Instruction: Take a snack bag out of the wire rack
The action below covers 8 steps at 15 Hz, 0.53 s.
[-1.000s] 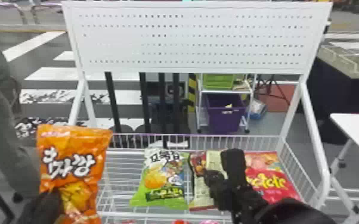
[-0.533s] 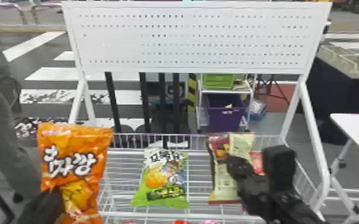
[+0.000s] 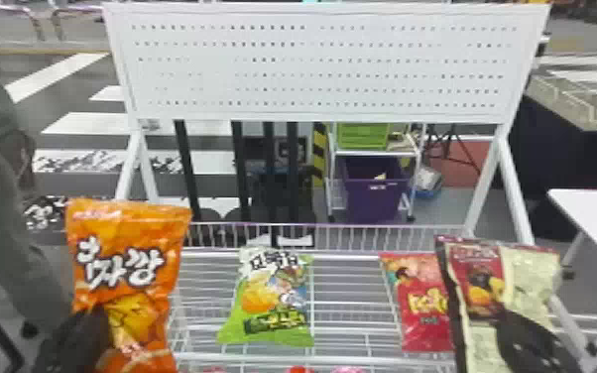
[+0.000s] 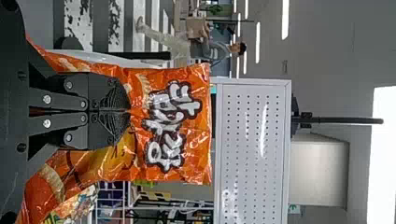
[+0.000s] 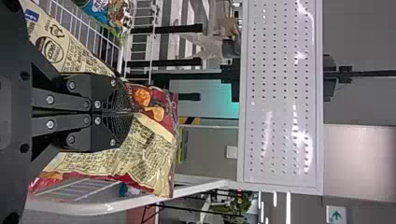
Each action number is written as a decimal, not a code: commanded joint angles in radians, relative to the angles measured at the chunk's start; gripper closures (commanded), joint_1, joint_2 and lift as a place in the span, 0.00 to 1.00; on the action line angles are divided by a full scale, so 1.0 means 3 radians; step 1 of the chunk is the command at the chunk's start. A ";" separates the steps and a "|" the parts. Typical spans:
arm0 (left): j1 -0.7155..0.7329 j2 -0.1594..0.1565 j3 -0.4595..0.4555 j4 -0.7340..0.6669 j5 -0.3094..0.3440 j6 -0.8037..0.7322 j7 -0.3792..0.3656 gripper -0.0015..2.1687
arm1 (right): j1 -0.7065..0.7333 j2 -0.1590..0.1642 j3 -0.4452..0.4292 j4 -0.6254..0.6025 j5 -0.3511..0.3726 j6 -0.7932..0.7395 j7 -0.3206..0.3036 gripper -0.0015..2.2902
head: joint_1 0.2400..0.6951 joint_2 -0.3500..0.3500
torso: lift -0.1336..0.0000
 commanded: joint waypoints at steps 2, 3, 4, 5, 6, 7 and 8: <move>-0.0003 -0.0002 0.0001 0.0002 -0.0005 0.0000 0.0000 0.90 | 0.0513 0.0276 -0.0295 -0.0016 0.0015 -0.0489 0.0255 0.98 | 0.57 0.50 | 1.00; -0.0003 -0.0002 0.0001 0.0007 -0.0005 0.0000 0.0000 0.90 | 0.0580 0.0393 -0.0397 0.0015 -0.0047 -0.0540 0.0368 0.98 | 0.57 0.50 | 1.00; -0.0013 0.0003 0.0001 0.0017 -0.0005 0.0010 0.0010 0.90 | 0.0605 0.0419 -0.0443 0.0036 -0.0072 -0.0570 0.0398 0.98 | 0.57 0.50 | 1.00; -0.0018 0.0003 0.0001 0.0017 0.0000 0.0000 0.0000 0.90 | 0.0605 0.0424 -0.0464 0.0061 -0.0057 -0.0591 0.0398 0.98 | 0.57 0.50 | 1.00; -0.0018 0.0003 -0.0004 0.0017 0.0000 0.0000 0.0000 0.90 | 0.0600 0.0424 -0.0464 0.0097 -0.0057 -0.0703 0.0404 0.98 | 0.57 0.50 | 1.00; -0.0018 -0.0002 -0.0015 0.0012 -0.0005 0.0000 0.0000 0.90 | 0.0580 0.0434 -0.0464 0.0143 -0.0057 -0.0806 0.0429 0.98 | 0.57 0.50 | 1.00; -0.0008 -0.0002 -0.0015 0.0002 -0.0005 0.0000 0.0000 0.90 | 0.0574 0.0439 -0.0448 0.0148 -0.0052 -0.0816 0.0434 0.98 | 0.57 0.50 | 1.00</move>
